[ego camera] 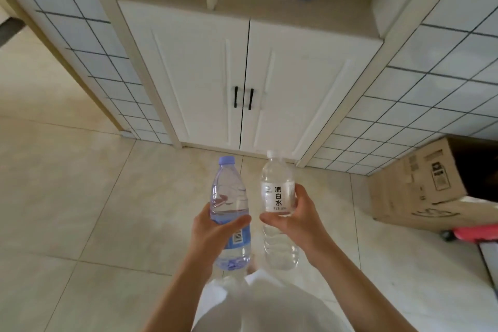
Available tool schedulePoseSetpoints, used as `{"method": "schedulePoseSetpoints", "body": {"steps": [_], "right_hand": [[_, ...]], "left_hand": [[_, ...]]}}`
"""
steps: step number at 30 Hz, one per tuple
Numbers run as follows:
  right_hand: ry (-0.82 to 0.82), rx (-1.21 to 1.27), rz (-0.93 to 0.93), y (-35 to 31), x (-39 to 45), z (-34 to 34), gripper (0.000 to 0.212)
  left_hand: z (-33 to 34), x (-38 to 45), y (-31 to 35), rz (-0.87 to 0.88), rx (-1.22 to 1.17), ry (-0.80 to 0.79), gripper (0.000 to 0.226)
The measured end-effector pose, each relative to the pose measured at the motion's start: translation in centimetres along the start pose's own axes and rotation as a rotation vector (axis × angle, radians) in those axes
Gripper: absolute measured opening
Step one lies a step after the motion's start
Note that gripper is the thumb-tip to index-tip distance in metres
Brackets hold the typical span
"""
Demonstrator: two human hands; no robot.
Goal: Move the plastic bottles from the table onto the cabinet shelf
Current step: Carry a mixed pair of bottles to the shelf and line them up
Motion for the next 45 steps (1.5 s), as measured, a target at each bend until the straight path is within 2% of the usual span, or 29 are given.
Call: {"method": "schedulePoseSetpoints", "body": {"steps": [6, 14, 25, 34, 40, 45], "right_hand": [[0.030, 0.000, -0.042, -2.4, 4.8, -3.9, 0.067], [0.080, -0.036, -0.030, -5.0, 11.1, -5.4, 0.081], [0.234, 0.044, -0.064, -16.0, 23.2, -6.5, 0.081], [0.333, 0.073, -0.108, -20.7, 27.8, -8.0, 0.077], [0.371, 0.026, -0.231, -24.7, 30.6, -11.2, 0.078], [0.402, -0.023, -0.402, -28.9, 33.0, -14.6, 0.078]], "left_hand": [[3.6, 3.7, 3.2, 0.009, 0.082, -0.024, 0.041], [5.4, 11.9, 7.0, 0.009, 0.153, -0.082, 0.048], [8.3, 26.8, 20.1, 0.179, 0.210, -0.200, 0.047], [11.1, 32.7, 26.6, 0.268, 0.258, -0.267, 0.043], [13.5, 34.6, 30.2, 0.343, 0.239, -0.288, 0.045], [16.3, 36.1, 33.6, 0.444, 0.223, -0.215, 0.051]]}}
Point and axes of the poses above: each hand's wrist, its own x-axis towards the middle knuckle, its own z-axis out of the palm, y = z × x, the point moved 1 cm from there along x, towards the middle knuckle, and after that the axes turned 4 degrees about z, right-handed, at the moved point
